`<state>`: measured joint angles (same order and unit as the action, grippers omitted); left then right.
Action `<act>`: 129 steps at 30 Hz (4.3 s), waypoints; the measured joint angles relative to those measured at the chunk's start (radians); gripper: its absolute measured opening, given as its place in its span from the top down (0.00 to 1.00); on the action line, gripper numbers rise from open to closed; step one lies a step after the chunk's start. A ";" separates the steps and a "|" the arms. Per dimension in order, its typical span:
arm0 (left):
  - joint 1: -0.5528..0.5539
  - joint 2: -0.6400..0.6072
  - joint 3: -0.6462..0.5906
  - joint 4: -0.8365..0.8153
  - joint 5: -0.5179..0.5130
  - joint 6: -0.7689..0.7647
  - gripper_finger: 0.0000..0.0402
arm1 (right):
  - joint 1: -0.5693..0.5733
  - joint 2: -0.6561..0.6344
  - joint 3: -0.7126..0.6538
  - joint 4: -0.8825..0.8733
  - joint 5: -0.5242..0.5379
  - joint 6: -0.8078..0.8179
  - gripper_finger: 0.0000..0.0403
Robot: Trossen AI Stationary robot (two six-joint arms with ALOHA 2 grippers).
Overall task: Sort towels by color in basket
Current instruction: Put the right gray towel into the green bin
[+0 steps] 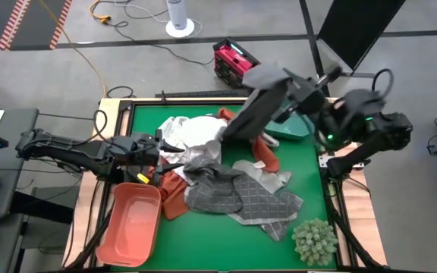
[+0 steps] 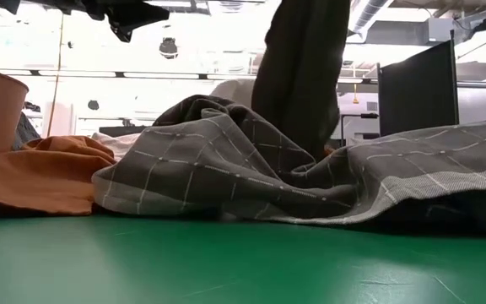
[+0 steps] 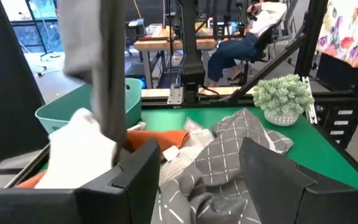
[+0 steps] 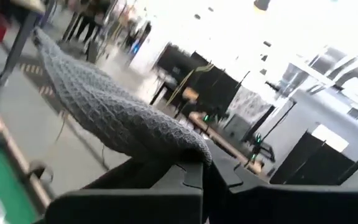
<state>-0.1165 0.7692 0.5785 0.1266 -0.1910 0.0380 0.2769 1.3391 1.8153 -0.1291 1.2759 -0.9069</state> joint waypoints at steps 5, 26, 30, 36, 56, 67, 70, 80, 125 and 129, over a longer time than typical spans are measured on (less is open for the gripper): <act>0.000 0.001 0.000 -0.018 -0.020 0.000 0.48 | 0.066 -0.004 0.000 0.327 -0.166 -0.226 0.94; 0.000 0.001 0.000 -0.033 -0.050 -0.008 0.48 | 0.064 -0.005 0.170 0.689 -0.405 -0.848 0.95; 0.000 0.001 0.000 -0.039 -0.051 -0.008 0.48 | 0.030 -0.005 0.212 0.772 -0.506 -0.873 0.95; 0.000 0.001 0.000 -0.039 -0.052 -0.008 0.48 | -0.082 -0.005 0.270 0.767 -0.527 -0.875 0.95; 0.000 0.002 0.000 -0.049 -0.121 0.030 0.48 | -0.486 0.051 0.318 0.817 -0.788 -0.678 0.95; 0.000 0.002 0.000 -0.066 -0.133 0.032 0.48 | -0.629 0.131 0.417 0.805 -0.997 -0.346 0.95; 0.000 0.002 0.000 -0.069 -0.133 0.031 0.48 | -0.673 0.165 0.491 0.760 -1.057 -0.156 0.95; 0.000 0.002 0.000 -0.097 -0.140 0.009 0.48 | -0.819 0.182 0.537 0.663 -1.152 -0.046 0.95; 0.000 0.002 0.000 -0.123 -0.164 0.051 0.48 | -1.334 0.400 0.542 0.876 -1.408 0.953 0.95; 0.000 0.001 0.000 -0.137 -0.164 0.039 0.48 | -1.328 0.363 0.541 0.668 -1.408 0.868 0.95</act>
<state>-0.1163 0.7704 0.5785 -0.0101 -0.3553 0.0772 -1.0506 1.7019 2.3565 0.5386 -0.1316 -0.0391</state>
